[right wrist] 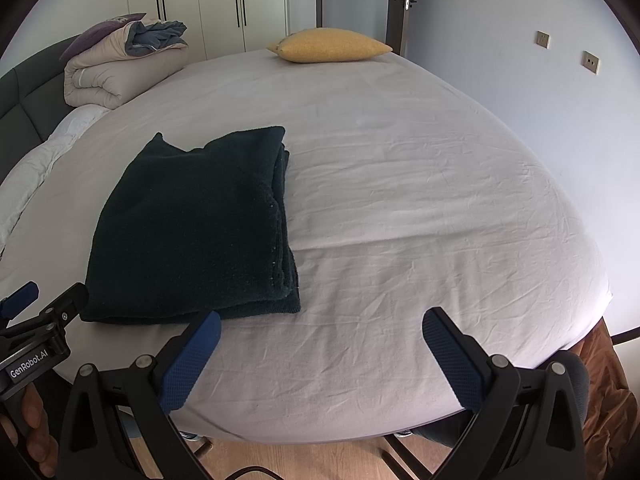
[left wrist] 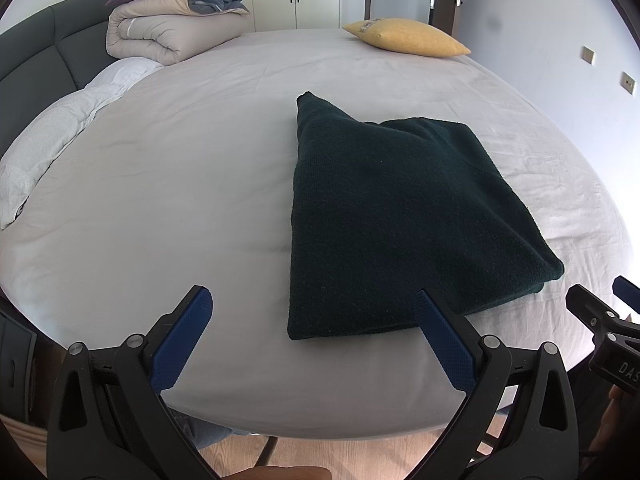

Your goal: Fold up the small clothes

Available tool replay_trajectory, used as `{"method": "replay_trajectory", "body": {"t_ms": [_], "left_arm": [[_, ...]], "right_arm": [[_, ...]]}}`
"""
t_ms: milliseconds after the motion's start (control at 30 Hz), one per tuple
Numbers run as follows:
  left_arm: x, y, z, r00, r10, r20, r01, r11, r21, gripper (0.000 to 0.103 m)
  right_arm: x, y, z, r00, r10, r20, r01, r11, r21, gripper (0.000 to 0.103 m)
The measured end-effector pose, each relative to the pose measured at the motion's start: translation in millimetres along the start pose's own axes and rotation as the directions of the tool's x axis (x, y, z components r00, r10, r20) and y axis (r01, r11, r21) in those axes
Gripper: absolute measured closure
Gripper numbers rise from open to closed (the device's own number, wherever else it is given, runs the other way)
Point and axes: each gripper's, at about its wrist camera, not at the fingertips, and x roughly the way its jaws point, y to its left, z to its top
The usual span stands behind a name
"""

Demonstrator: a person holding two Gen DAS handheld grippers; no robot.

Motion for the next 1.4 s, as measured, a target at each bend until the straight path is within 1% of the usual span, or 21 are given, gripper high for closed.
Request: {"method": "replay_trajectory", "body": {"t_ms": [867,1400], "left_arm": [[-0.3,-1.0,-0.4,1.0,0.001,0.0,-0.001,1.0,0.004,0.0],[1.8,3.8,0.6,1.0,0.002,0.005,-0.002,1.0,0.019,0.0]], "right_arm": [[-0.7,2.4,-2.1,1.0,0.003,-0.003,-0.003,1.0,0.002,0.0],[1.1,3.1,-4.0,1.0,0.019,-0.015,-0.019,1.0,0.007,0.0]]}}
